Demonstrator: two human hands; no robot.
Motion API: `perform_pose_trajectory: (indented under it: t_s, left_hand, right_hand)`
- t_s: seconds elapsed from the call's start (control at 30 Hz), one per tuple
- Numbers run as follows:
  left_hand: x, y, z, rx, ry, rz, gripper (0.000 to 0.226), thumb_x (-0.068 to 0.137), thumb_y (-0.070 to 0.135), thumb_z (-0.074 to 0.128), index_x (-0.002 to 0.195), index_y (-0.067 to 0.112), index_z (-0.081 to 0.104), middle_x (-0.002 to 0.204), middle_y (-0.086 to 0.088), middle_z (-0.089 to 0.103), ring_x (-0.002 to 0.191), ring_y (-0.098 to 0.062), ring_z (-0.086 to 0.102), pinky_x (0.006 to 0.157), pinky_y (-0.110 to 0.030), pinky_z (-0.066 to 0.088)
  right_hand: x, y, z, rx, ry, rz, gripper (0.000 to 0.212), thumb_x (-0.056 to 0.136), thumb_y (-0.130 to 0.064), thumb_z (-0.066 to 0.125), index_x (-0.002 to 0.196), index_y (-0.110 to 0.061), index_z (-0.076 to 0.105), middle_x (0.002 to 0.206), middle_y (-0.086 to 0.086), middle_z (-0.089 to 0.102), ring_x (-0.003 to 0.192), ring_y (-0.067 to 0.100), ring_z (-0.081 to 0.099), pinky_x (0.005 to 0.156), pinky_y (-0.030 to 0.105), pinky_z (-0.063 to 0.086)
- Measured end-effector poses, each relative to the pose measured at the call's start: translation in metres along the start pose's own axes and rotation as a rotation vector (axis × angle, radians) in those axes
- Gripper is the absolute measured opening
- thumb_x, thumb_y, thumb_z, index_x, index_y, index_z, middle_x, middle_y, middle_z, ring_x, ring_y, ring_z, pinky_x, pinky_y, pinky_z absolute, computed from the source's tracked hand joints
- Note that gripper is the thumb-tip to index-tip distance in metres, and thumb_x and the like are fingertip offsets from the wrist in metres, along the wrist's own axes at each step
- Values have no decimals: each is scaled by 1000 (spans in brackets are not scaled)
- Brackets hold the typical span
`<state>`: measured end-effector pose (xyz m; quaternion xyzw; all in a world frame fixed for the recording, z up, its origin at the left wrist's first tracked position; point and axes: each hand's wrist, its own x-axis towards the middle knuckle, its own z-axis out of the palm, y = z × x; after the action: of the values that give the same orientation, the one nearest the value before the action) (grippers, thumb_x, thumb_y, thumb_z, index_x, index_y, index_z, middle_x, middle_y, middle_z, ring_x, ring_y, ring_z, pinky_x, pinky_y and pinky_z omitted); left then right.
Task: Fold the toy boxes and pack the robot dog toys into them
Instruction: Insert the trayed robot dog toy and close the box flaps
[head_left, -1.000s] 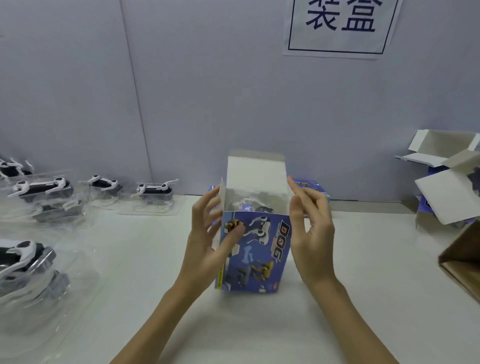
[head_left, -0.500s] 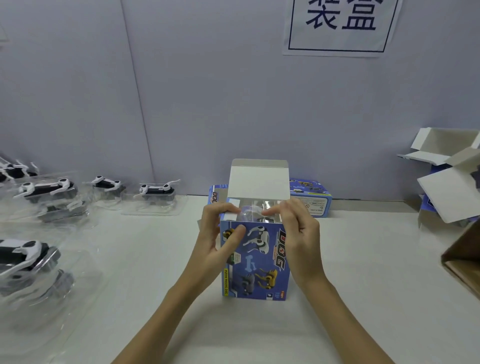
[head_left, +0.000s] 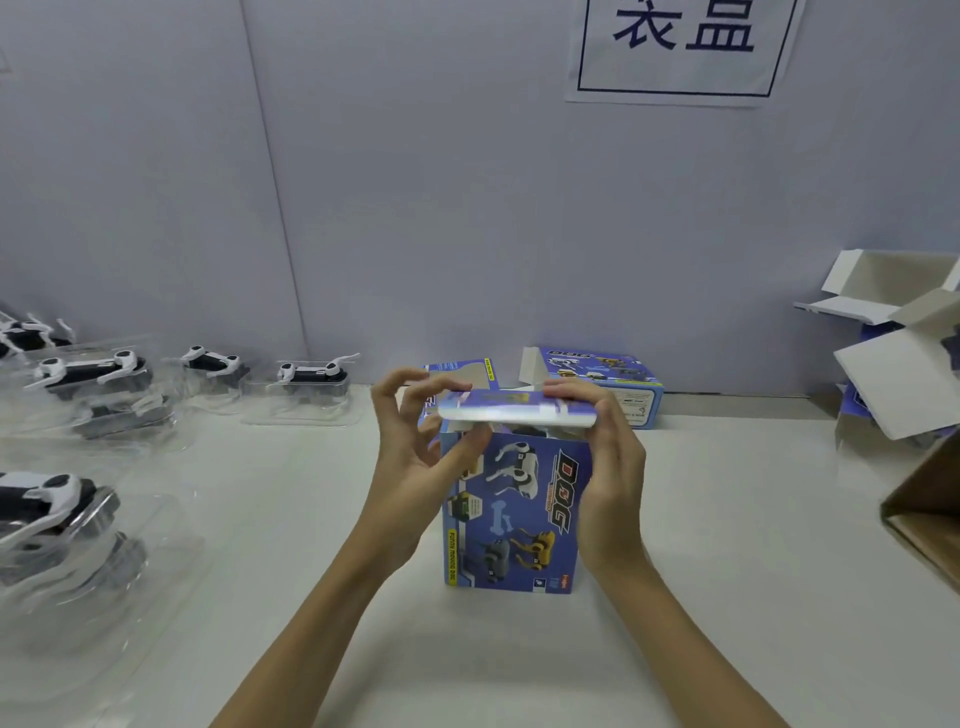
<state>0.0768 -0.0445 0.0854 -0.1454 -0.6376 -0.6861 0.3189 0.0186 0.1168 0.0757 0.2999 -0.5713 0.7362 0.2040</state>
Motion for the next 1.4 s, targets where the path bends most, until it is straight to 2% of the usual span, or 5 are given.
perform_pose_trajectory:
  t_s: [0.17,0.5,0.7,0.83,1.4]
  left_hand:
    - [-3,-5,-12,224,-123,-24,57,80,39,84,125,22,54,144,11,50,137,-20,53,96,-56,56]
    - [-6,-16,-1,179,-47,36,34,104,35,57,135,25,48,153,7,44,137,-22,54,95,-42,60]
    - [-18,-28,-2,705,63,254,87,88,57,75,156,18,36,151,9,44,135,-19,51,107,-37,48]
    - [-18,-24,-3,1154,43,361,136,67,91,67,163,7,18,156,-1,38,139,-21,37,118,-43,26]
    - [-11,-25,-30,1219,-144,481,119,69,76,76,158,12,30,155,-1,39,139,-13,33,113,-37,30]
  right_hand:
    - [4,5,-10,-9,-2,48,51,108,-49,34,110,-18,74,137,2,65,133,28,58,101,57,52]
    - [8,0,-12,-272,-143,-113,51,95,-64,59,125,-23,66,123,-1,63,122,19,61,81,24,60]
    - [2,-3,-2,-89,104,104,34,97,-39,67,127,-23,69,129,7,63,117,18,67,70,29,62]
    - [-2,-3,5,-15,-30,196,34,98,-35,62,131,-27,64,136,5,60,124,22,66,72,39,65]
    - [4,-3,0,37,-287,330,48,96,-36,58,141,-52,52,136,-3,65,120,20,69,68,31,64]
